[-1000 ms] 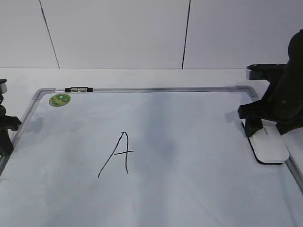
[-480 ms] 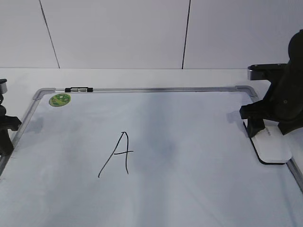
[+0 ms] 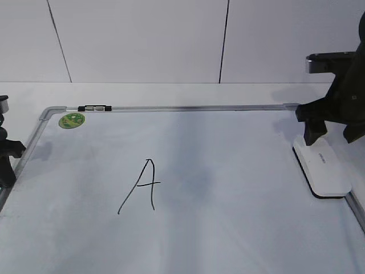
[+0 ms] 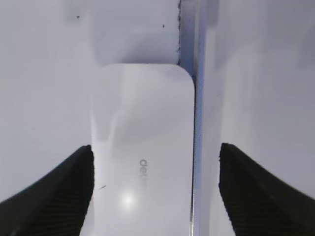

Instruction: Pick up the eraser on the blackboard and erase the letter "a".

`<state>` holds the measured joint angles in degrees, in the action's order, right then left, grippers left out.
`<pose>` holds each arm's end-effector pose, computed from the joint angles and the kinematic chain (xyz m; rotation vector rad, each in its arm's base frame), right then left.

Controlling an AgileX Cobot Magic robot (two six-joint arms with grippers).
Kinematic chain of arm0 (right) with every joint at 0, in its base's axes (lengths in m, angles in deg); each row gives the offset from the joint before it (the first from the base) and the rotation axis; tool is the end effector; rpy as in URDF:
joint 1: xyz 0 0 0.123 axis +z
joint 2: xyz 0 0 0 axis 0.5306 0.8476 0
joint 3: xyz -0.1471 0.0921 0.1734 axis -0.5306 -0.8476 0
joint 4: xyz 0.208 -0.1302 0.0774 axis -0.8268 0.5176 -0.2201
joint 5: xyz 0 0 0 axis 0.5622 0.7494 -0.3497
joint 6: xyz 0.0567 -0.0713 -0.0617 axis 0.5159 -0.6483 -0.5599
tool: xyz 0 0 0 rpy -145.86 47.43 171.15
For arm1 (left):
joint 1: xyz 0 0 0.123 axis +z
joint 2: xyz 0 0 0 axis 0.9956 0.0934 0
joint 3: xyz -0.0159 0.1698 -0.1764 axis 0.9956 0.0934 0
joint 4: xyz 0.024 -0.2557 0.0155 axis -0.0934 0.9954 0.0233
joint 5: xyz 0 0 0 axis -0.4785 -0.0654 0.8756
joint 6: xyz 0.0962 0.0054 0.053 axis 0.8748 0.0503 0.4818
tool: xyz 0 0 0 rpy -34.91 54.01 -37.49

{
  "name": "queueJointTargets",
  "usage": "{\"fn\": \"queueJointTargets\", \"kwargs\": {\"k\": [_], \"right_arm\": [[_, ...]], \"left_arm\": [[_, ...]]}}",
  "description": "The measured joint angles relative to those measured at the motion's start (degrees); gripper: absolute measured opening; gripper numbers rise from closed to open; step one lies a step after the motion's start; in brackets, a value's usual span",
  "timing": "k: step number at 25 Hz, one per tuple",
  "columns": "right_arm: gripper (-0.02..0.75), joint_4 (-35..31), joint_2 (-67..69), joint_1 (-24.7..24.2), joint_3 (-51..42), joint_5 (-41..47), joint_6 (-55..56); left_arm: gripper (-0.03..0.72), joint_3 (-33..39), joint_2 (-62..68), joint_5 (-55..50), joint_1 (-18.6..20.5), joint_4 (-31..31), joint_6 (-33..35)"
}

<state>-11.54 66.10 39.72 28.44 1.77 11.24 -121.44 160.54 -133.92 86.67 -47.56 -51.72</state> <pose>0.3536 0.0333 0.1571 -0.0939 2.8917 -0.1558 0.3214 -0.0069 0.0882 0.0600 3.0305 -0.2465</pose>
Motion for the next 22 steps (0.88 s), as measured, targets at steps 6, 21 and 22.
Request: {"fn": "queueJointTargets", "kwargs": {"k": [6, 21, 22], "right_arm": [[0.61, 0.0, -1.74, 0.0, 4.17, 6.49, -0.71], [0.602, -4.08, -17.93, 0.0, 5.92, 17.03, -3.91], [0.601, -4.94, -18.22, 0.0, 5.92, 17.73, -4.41]], "left_arm": [[0.071, 0.0, 0.0, 0.0, 0.0, -0.11, 0.0], [0.435, -9.4, 1.27, -9.37, 0.0, -2.98, 0.16], [0.44, -11.43, 1.27, -12.25, 0.0, -2.98, 0.16]]}}
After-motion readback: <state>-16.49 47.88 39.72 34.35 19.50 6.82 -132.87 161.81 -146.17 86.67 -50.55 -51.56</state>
